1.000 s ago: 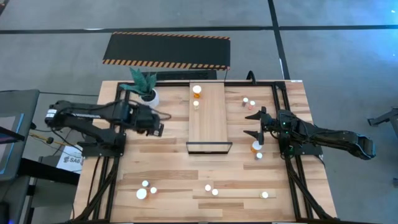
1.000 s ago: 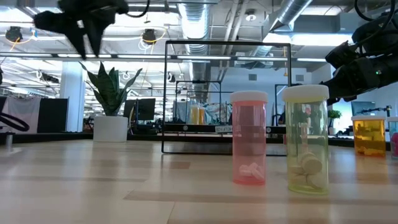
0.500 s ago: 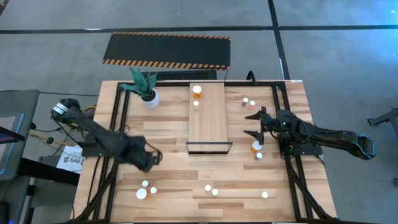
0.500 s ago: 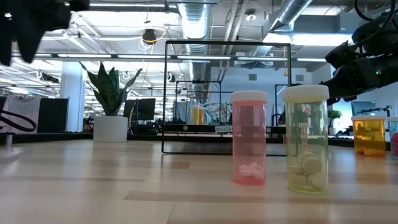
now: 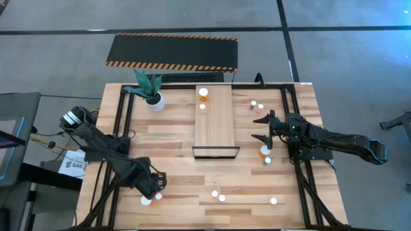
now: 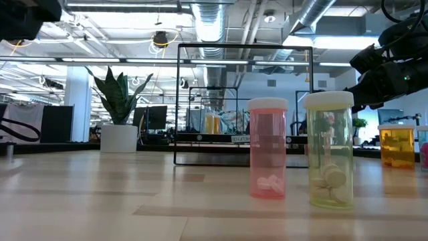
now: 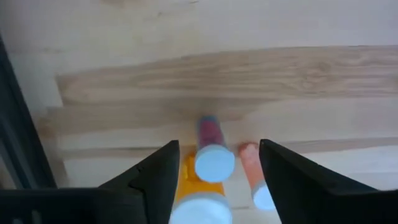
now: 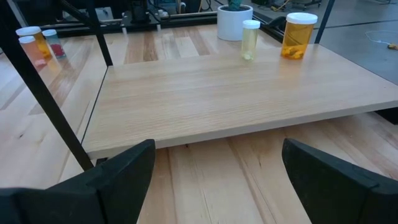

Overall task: Pick and place medicine bottles onto shelf by color
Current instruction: Put the bottom small blue pill bottle on the shelf

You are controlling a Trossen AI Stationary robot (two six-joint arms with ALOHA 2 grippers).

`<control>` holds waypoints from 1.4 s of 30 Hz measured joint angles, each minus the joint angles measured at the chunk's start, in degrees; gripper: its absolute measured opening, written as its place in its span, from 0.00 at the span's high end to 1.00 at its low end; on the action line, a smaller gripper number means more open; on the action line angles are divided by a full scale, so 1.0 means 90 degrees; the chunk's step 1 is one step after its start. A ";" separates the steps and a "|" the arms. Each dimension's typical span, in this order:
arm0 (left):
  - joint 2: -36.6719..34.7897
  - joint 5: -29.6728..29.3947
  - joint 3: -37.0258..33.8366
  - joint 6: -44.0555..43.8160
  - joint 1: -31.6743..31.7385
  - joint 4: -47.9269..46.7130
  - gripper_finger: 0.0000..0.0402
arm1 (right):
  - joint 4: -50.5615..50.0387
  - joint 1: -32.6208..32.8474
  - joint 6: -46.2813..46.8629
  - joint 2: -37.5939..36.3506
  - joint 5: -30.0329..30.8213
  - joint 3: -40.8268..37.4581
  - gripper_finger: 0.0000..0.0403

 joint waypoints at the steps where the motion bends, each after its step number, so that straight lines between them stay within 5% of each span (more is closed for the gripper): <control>1: 0.0011 0.0012 0.0000 -0.0105 -0.0029 0.0005 0.46 | 0.0000 0.0000 0.0000 0.0000 0.0000 0.0000 0.07; 31: 0.0938 -0.0022 0.0000 -0.0947 -0.0261 0.0637 0.42 | 0.0002 0.0000 0.0000 0.0000 0.0000 0.0000 0.07; 42: 0.0939 0.0015 0.0000 -0.0959 -0.0261 0.0615 0.62 | 0.0005 0.0000 0.0000 0.0000 0.0000 0.0000 0.07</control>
